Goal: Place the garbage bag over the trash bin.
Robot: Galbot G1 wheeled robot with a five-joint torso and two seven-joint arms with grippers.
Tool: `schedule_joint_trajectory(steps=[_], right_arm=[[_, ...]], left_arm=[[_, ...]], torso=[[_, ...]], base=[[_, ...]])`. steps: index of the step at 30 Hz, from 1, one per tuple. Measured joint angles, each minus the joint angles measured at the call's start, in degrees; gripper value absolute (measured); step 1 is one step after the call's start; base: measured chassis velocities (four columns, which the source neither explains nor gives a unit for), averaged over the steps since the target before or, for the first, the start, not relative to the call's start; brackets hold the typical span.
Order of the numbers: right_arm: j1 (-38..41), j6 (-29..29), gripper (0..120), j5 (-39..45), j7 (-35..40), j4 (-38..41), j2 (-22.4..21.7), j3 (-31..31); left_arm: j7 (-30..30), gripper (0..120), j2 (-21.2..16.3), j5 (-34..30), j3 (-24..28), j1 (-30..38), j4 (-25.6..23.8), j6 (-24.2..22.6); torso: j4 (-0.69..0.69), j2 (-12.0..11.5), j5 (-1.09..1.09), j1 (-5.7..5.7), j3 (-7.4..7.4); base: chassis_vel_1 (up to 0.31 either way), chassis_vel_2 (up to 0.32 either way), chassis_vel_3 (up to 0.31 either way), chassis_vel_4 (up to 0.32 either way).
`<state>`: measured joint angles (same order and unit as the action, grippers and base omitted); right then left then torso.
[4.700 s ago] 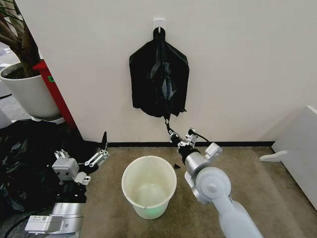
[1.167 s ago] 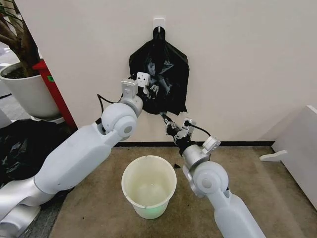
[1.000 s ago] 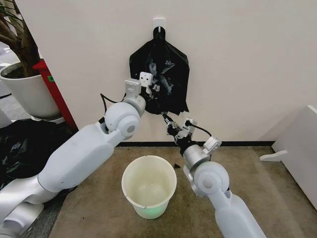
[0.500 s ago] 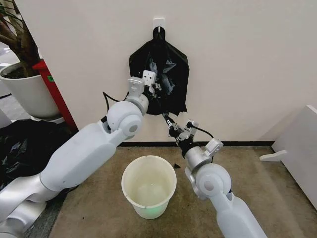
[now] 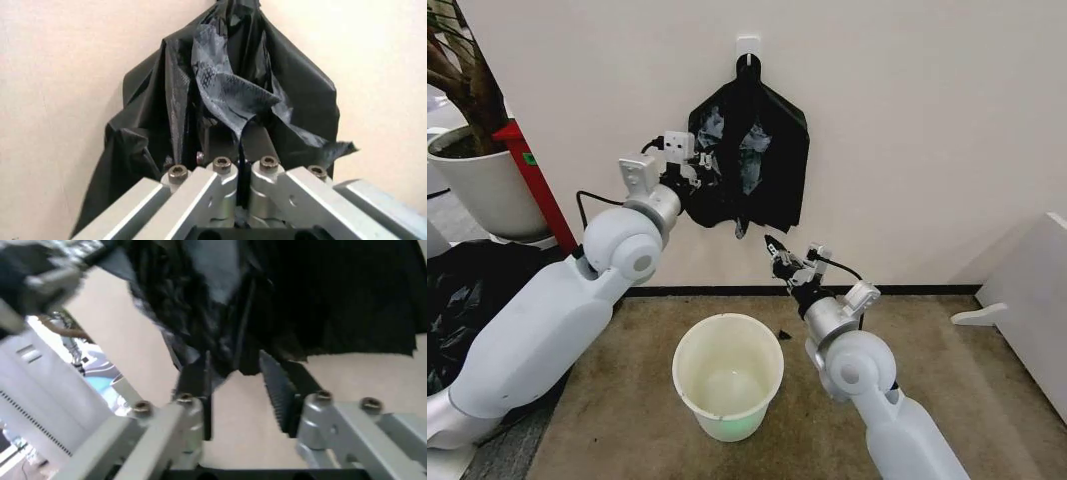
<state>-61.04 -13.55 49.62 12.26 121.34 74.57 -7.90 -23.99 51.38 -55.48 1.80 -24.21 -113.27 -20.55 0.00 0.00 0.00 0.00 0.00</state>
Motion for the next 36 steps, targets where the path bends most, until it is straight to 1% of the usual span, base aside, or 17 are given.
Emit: schedule_joint_trajectory(steps=[1,2,6,7,9,11,12,14,16,18,19,22,26,30,34,35,36], right_arm=[[0.1,-0.6,28,0.2,0.5,0.8,-0.2,-0.1],[0.1,-0.6,28,0.2,0.5,0.8,-0.2,-0.1],[1.8,-2.2,43,3.9,2.4,4.5,-2.6,-1.5],[3.4,-2.6,50,6.0,3.0,4.8,-3.9,-2.1],[6.3,-2.6,58,8.3,4.0,3.7,-5.0,-2.6],[7.8,-2.6,60,9.0,4.6,2.8,-5.3,-2.7],[10.4,-2.6,65,10.0,5.7,1.2,-5.5,-2.7],[16.2,-2.6,75,12.0,8.8,-2.3,-5.2,-2.1],[19.3,-2.5,84,13.4,11.1,-4.1,-4.3,-1.4],[20.1,-2.5,85,13.8,11.6,-4.5,-4.0,-1.2],[21.2,-2.5,90,14.2,12.3,-5.4,-3.3,-0.7],[22.5,-2.5,99,14.3,12.8,-7.1,-1.8,0.6],[23.0,-2.6,100,13.3,13.4,-8.2,-0.1,1.7],[24.5,-2.7,100,8.9,13.5,-11.0,2.8,3.2],[25.4,-2.6,100,6.8,13.2,-12.9,3.5,3.5],[25.7,-2.6,100,6.3,13.1,-13.6,3.7,3.6],[26.0,-2.5,94,6.0,13.1,-14.2,3.8,3.5]], left_arm=[[0.2,0,0.0,0.0,-0.1,-0.1,0.1,0.2],[0.2,0,0.0,0.0,-0.1,-0.1,0.1,0.2],[0.8,0,0.0,-0.1,-0.6,-0.5,0.5,1.2],[1.1,0,0.0,-0.1,-0.6,-0.8,0.5,1.5],[1.4,0,0.0,-0.2,-0.6,-1.1,0.4,1.7],[1.5,0,0.0,-0.2,-0.6,-1.2,0.3,1.8],[1.6,0,-0.1,-0.2,-0.6,-1.2,0.2,1.8],[1.7,0,-0.2,-0.2,-0.6,-1.2,0.1,1.9],[1.8,0,-0.2,-0.3,-0.5,-0.8,0.1,1.9],[1.8,0,-0.2,-0.3,-0.4,-0.7,0.2,1.9],[1.8,0,0.0,-0.3,-0.2,-0.4,0.3,1.9],[1.8,0,0.1,-0.5,0.1,0.2,0.3,1.9],[1.8,0,0.1,-0.6,0.4,0.6,0.2,1.7],[1.8,0,0.3,-0.9,0.8,1.2,0.2,1.5],[1.7,0,0.4,-1.1,1.0,1.5,0.1,1.5],[1.7,0,0.4,-1.2,1.0,1.6,0.0,1.5],[1.7,0,0.3,-1.3,1.1,1.7,-0.1,1.5]], torso=[[0.00,0.0,0.00,0.00,0.00],[0.00,0.0,0.00,0.00,0.00],[0.00,0.0,0.00,0.00,0.00],[-0.01,0.0,0.00,0.00,0.00],[-0.02,0.0,0.00,0.00,0.00],[-0.01,0.0,0.00,0.00,0.00],[-0.01,0.0,0.01,0.00,0.01],[0.02,0.0,0.00,0.00,0.01],[0.02,0.0,-0.01,0.00,0.01],[0.02,0.0,0.00,0.00,0.01],[0.02,0.0,0.00,0.00,0.01],[0.00,0.0,0.00,0.00,0.01],[0.00,0.0,-0.01,0.00,0.01],[0.01,0.0,0.00,0.00,0.01],[0.01,0.0,0.00,0.00,0.01],[0.00,0.0,0.00,0.00,0.01],[0.00,0.0,0.00,0.00,0.00]], base=[[0.000,0.000,0.000,0.000],[0.000,0.000,0.000,0.000],[0.000,0.000,0.000,0.000],[0.000,0.000,0.000,0.000],[0.000,0.000,0.000,0.000],[0.000,0.000,0.000,0.000],[0.000,0.000,0.000,0.000],[0.000,0.000,0.000,0.000],[0.000,0.000,0.000,0.000],[0.000,0.000,0.000,0.000],[0.000,0.000,0.000,0.000],[0.000,0.000,0.000,0.000],[0.000,0.000,0.000,0.000],[0.000,0.000,0.000,0.000],[0.000,0.000,0.000,0.000],[0.000,0.000,0.000,0.000],[0.000,0.000,0.000,0.000]])
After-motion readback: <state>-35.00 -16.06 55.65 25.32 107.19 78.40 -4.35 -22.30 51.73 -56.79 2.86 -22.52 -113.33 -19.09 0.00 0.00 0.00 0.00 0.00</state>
